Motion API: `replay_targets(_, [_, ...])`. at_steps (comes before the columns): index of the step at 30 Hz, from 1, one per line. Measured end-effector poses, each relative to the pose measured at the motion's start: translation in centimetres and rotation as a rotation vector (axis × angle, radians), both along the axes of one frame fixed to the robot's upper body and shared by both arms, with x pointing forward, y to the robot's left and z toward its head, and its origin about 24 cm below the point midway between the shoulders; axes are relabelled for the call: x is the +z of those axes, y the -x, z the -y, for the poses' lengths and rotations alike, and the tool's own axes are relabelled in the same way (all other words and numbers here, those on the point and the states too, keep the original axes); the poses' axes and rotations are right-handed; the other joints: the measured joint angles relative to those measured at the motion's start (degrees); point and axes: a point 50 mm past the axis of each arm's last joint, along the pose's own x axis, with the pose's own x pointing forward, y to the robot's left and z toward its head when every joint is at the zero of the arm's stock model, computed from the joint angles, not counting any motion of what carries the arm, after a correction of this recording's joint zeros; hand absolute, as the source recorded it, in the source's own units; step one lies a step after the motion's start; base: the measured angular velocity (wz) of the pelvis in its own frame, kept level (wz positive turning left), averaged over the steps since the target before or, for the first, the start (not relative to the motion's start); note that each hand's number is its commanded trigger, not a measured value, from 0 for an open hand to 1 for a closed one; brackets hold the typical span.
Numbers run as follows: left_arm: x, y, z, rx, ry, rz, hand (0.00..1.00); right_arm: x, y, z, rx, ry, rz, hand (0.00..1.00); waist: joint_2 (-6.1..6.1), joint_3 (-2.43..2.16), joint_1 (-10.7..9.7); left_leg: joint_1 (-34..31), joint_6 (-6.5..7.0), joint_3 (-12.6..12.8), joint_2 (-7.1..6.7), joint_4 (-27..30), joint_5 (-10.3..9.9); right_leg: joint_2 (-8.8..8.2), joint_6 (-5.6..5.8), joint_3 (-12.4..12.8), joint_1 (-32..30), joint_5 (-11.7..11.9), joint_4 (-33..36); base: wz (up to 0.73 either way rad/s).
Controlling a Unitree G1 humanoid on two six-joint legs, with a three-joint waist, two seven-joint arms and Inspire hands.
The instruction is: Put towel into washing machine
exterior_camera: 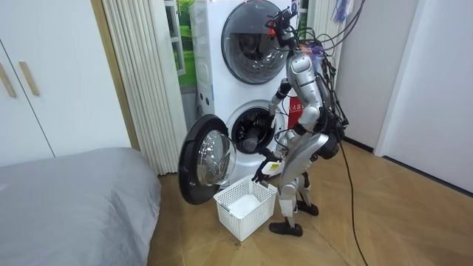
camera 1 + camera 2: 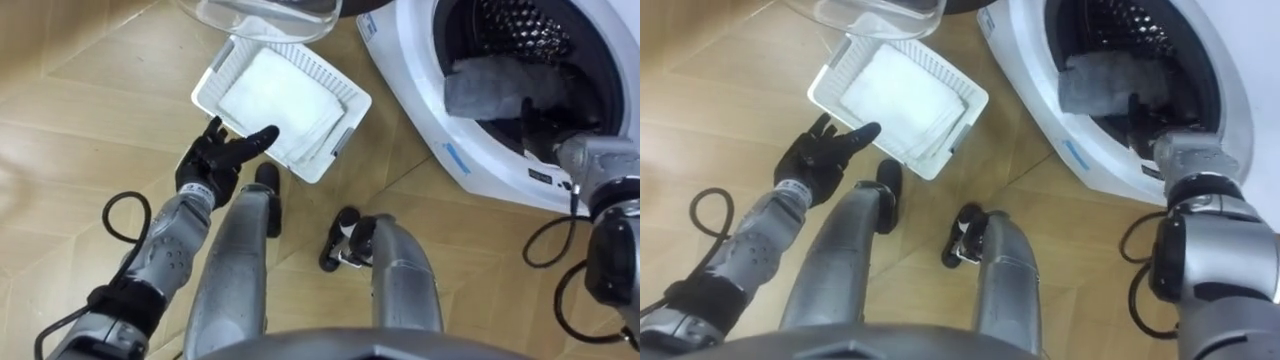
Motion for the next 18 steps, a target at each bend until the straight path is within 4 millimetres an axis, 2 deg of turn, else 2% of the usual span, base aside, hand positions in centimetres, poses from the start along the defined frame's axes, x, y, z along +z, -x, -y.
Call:
replay_targets(5, [0.5, -0.5, 0.2, 0.014, 0.006, 0.037, 0.00, 0.4, 0.0, 0.2, -0.075, -0.040, -0.049, 0.00, 0.16, -0.02, 0.41, 0.09, 0.00, 0.12, 0.10, -0.56, 0.00, 0.29, 0.12, 0.01, 0.31, 0.09, -0.91, 0.02])
replay_targets(12, [0.7, -0.7, 0.4, 0.038, 0.009, 0.071, 0.00, 1.0, 0.1, 0.9, -0.179, -0.052, -0.088, 0.00, 1.94, 0.05, 0.83, 0.52, 0.15, 0.18, 0.19, -1.47, 0.09, 0.14, 0.35, -0.42, 0.99, 0.24, -1.78, 0.03])
replay_targets(18, [0.8, -0.8, 0.4, 0.046, 0.005, 0.089, 0.00, 1.2, 0.3, 1.1, -0.239, -0.068, -0.094, 0.00, 2.45, 0.08, 0.99, 0.74, 0.43, 0.35, -0.13, -2.13, 0.27, -0.23, 0.60, -0.56, 1.25, 0.39, -2.27, 0.03])
